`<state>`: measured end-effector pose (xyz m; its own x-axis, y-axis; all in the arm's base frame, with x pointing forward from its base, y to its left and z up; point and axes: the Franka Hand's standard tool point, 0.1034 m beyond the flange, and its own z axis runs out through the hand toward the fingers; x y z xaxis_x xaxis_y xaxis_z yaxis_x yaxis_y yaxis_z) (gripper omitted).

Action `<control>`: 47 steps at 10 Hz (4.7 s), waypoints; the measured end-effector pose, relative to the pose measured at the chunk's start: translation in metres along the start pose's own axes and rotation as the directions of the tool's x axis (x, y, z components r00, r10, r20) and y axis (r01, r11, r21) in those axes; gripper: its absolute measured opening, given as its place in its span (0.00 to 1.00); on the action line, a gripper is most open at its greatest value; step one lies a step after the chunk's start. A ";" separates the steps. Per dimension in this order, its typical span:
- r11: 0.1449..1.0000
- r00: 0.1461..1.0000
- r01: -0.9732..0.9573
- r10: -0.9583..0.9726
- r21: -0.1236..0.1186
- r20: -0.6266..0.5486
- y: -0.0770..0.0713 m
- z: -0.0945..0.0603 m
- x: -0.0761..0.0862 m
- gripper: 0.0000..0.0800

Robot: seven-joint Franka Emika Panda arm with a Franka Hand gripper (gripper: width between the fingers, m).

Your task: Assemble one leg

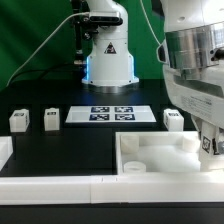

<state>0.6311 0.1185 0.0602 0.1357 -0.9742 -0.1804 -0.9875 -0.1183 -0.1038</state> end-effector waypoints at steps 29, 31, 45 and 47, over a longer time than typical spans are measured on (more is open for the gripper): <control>0.999 0.998 0.049 -0.049 -0.012 -0.048 0.004 0.006 -0.003 0.35; 0.969 0.969 0.244 -0.245 -0.025 -0.043 0.006 0.008 -0.004 0.63; 0.305 0.302 0.944 -0.952 -0.124 -0.042 0.002 0.006 -0.003 0.39; 0.511 0.508 0.852 -0.859 -0.114 -0.063 0.002 0.007 0.002 0.34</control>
Offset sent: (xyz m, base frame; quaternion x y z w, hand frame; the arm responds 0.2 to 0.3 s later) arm -0.0159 0.0161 -0.0040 -0.0173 -0.0194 -0.4506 0.8923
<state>0.6295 0.1178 0.0532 0.9125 -0.4048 0.0588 -0.3985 -0.9122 -0.0957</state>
